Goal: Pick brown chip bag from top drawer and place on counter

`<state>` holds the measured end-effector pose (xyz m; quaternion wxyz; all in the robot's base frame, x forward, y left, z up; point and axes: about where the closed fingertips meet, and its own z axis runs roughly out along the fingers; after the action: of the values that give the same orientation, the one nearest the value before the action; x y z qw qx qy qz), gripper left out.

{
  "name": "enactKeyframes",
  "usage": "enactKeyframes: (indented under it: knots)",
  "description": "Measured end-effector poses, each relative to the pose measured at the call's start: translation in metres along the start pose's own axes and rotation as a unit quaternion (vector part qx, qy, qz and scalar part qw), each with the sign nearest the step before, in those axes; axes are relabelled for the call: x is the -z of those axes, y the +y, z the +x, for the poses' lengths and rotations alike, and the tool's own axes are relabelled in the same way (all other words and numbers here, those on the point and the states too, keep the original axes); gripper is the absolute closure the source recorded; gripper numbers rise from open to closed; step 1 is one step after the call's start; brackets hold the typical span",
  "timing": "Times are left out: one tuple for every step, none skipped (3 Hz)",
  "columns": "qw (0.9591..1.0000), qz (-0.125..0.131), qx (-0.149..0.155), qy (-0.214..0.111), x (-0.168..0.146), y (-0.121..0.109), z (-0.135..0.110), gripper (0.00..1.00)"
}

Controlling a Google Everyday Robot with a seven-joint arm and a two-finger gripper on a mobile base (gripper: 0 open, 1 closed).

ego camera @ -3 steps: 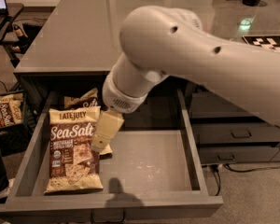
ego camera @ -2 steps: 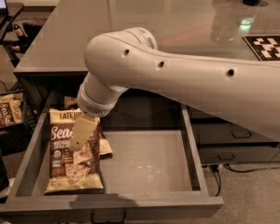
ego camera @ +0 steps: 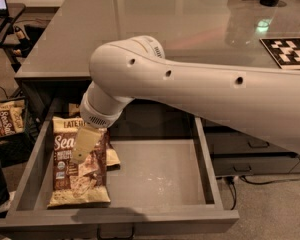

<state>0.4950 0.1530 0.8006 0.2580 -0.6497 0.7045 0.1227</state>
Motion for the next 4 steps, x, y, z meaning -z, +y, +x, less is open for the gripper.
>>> enactKeyframes:
  knots:
    - [1.0,-0.008,-0.004,-0.005,-0.031,-0.003,-0.009,0.0]
    - [0.9998,-0.014,-0.014,-0.001,-0.055,-0.009,-0.013,0.05]
    - [0.9996,-0.02,-0.02,0.004,-0.069,-0.011,-0.014,0.05]
    - [0.9994,-0.022,-0.019,0.018,-0.081,-0.024,-0.01,0.07]
